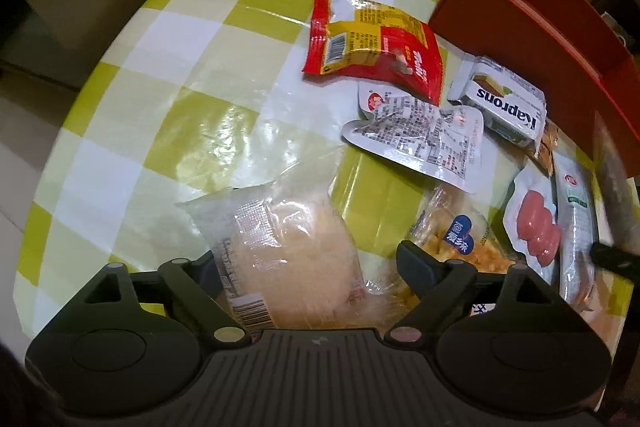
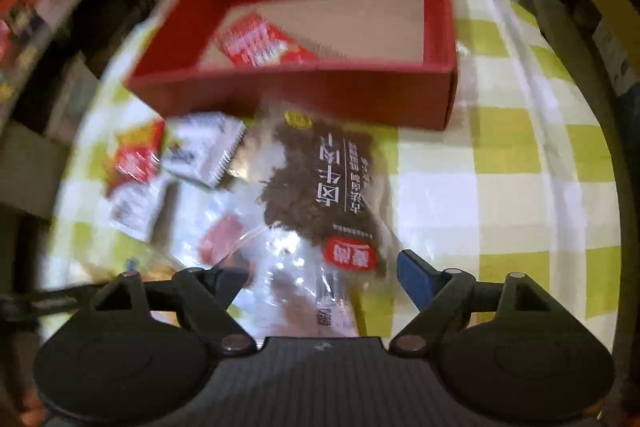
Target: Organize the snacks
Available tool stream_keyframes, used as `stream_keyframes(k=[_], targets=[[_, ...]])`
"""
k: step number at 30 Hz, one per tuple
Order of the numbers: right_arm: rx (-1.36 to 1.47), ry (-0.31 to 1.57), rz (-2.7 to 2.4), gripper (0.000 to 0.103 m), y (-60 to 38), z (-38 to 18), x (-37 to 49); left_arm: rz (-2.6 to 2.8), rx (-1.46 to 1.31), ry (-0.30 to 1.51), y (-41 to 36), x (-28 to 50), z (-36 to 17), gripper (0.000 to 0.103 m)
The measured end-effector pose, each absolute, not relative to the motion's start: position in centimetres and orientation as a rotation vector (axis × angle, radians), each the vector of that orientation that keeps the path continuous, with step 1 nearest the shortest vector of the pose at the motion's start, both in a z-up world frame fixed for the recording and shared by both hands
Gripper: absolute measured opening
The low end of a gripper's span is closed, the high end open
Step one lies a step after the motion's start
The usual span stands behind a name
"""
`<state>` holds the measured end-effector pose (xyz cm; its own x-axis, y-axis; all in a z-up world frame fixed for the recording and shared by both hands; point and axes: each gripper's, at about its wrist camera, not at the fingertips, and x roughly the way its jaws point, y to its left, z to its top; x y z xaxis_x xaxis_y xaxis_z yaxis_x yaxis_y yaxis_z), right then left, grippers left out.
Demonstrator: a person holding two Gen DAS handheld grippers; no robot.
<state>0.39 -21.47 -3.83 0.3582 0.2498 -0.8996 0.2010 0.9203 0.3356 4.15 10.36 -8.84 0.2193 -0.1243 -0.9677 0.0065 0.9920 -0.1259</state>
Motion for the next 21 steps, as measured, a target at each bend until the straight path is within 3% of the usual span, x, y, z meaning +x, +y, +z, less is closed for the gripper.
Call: stream_keyframes(k=[10, 21], targets=[[0.530, 1.188, 0.166, 0.092, -21.8, -1.3, 1.3, -0.122, -0.092, 1.360, 10.2, 4.4, -9.1, 0.095], [0.491, 1.204, 0.020, 0.092, -19.1, -4.4, 5.9, -0.106, -0.082, 1.357, 9.7, 4.3, -9.4, 0.097]])
